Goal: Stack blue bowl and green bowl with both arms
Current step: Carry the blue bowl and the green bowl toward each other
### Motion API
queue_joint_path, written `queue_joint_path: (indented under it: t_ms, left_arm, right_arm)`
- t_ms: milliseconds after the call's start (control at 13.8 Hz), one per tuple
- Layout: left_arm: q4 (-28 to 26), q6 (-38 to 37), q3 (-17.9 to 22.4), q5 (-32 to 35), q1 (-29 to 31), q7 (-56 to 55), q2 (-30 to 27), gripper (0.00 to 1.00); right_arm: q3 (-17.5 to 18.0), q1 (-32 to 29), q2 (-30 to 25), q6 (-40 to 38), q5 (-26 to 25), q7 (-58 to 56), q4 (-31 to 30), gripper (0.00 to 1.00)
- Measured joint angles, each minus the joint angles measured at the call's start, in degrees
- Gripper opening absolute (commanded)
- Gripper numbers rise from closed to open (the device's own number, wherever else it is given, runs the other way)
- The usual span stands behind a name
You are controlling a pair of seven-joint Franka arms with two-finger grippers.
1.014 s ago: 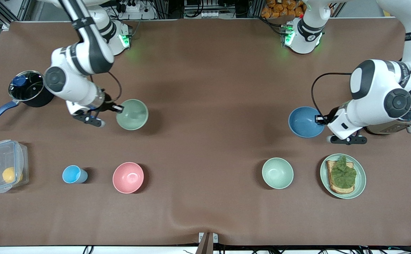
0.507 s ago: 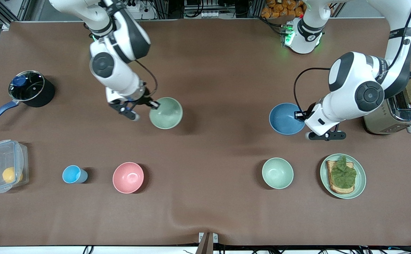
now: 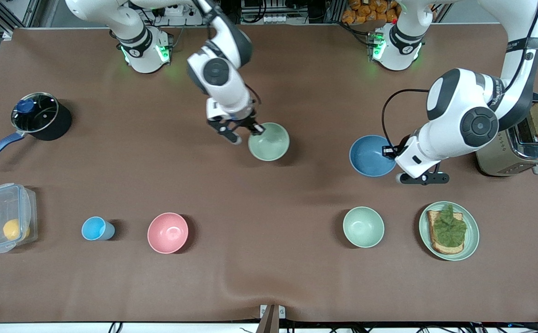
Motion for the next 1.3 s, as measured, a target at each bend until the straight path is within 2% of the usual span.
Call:
queue_joint_path:
  t_ms: [145,290,507,580,652,725,1304]
  left_arm:
    - [0.1,0.0,-0.3,-0.6,-0.9,-0.3,0.6,0.00]
    - [0.3,0.0,-0.4,-0.9,-2.1,-1.7,1.4,0.00]
    - [0.6,0.0,-0.5,-1.1,-3.6,-3.9,3.1,0.00]
    - [0.8,0.0,-0.5,-1.1,-4.2,-4.8,3.9,0.00]
    - [0.9,0.0,-0.6,-1.1,-4.9,-5.3,4.7,0.00]
    - [0.9,0.0,-0.6,-1.2,-5.6,-5.8,5.3,0.00]
    - [1.4,0.3,-0.6,-2.7,-8.3,-8.1,8.1,0.00]
  right_arm:
    - [-0.1,1.5,4.0,0.0,-3.3,4.9,4.5,0.00]
    - [-0.1,1.7,6.6,0.0,-7.0,8.6,6.5,0.00]
    - [-0.1,2.4,8.6,1.2,-8.0,10.1,7.0,0.00]
    - [-0.1,2.6,8.8,1.3,-8.0,10.5,7.2,0.47]
    - [-0.1,2.7,8.8,1.3,-8.1,10.9,7.2,0.85]
    - [-0.1,2.7,8.9,1.3,-8.1,11.0,7.3,1.00]
    - [-0.9,2.1,9.2,1.3,-8.1,12.3,7.9,1.00]
